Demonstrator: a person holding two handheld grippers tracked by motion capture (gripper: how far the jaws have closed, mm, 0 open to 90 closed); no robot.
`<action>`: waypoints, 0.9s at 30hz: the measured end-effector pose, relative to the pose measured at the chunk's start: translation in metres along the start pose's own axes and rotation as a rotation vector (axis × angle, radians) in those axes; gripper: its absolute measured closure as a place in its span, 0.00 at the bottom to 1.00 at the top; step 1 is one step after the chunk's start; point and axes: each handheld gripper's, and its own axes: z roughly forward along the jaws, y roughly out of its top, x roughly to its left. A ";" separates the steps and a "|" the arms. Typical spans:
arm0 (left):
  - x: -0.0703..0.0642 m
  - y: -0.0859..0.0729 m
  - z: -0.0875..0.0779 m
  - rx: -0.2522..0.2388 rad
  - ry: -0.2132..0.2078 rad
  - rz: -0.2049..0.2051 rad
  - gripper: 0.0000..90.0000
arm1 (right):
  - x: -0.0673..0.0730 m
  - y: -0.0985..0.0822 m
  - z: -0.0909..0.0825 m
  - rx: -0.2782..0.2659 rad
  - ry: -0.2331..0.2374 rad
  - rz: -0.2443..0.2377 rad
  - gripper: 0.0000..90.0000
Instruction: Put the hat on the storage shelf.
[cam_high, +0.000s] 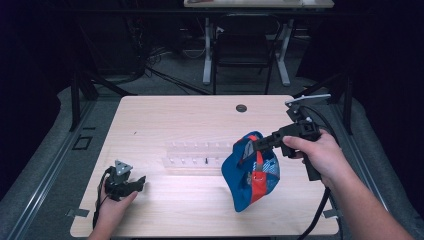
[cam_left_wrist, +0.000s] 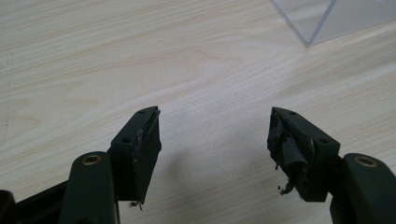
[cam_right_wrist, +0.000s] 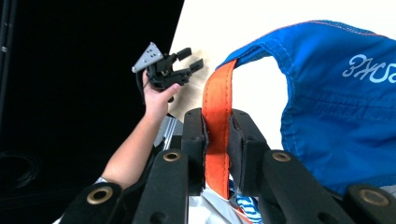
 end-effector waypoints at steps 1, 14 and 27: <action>0.000 0.000 0.000 0.000 0.000 0.000 0.38 | 0.001 0.001 -0.001 -0.008 0.000 -0.001 0.86; -0.001 0.000 0.001 0.013 -0.012 0.011 0.38 | 0.019 0.023 -0.006 -0.068 0.047 0.020 0.86; -0.003 0.000 0.001 0.012 -0.017 0.011 0.38 | 0.043 0.050 0.005 -0.111 0.065 0.014 0.86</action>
